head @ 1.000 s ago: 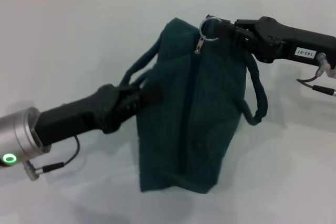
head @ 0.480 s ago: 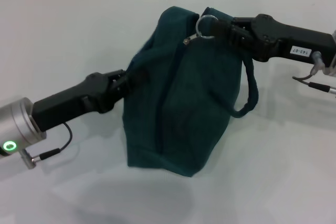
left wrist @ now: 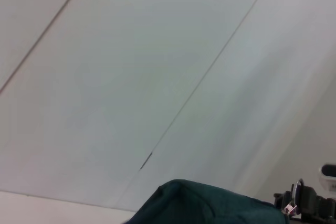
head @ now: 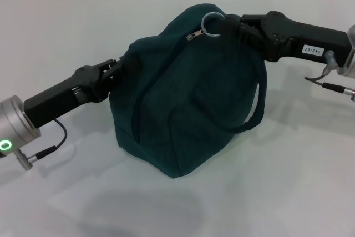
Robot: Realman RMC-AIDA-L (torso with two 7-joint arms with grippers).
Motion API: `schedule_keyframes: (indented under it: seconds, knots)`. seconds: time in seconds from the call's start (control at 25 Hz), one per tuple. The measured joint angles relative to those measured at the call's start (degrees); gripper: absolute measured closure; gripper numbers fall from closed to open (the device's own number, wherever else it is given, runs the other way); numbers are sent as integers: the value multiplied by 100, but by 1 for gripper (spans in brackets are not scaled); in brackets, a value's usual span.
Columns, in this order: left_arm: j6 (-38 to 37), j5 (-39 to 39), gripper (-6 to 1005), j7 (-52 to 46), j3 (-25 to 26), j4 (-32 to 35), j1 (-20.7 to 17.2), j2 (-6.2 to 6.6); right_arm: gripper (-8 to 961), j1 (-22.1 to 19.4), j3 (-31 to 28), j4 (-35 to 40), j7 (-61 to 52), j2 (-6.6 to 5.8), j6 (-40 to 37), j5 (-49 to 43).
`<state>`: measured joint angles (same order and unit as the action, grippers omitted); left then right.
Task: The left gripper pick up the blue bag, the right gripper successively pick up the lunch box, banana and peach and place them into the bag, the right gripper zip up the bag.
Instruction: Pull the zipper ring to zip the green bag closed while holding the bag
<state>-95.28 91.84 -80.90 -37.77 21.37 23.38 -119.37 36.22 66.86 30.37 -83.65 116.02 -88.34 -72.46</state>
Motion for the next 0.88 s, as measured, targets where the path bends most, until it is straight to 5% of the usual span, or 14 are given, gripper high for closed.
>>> schedule_keyframes:
  seconds: [0.6, 0.88]
  knots:
    - [-154, 332, 605, -8, -24, 125, -104, 30, 952, 52, -15, -13, 137, -28, 140, -1]
    - [-154, 293, 307, -22, -11, 140, -130, 55, 952, 2, -56, -11, 166, -47, 227, -4]
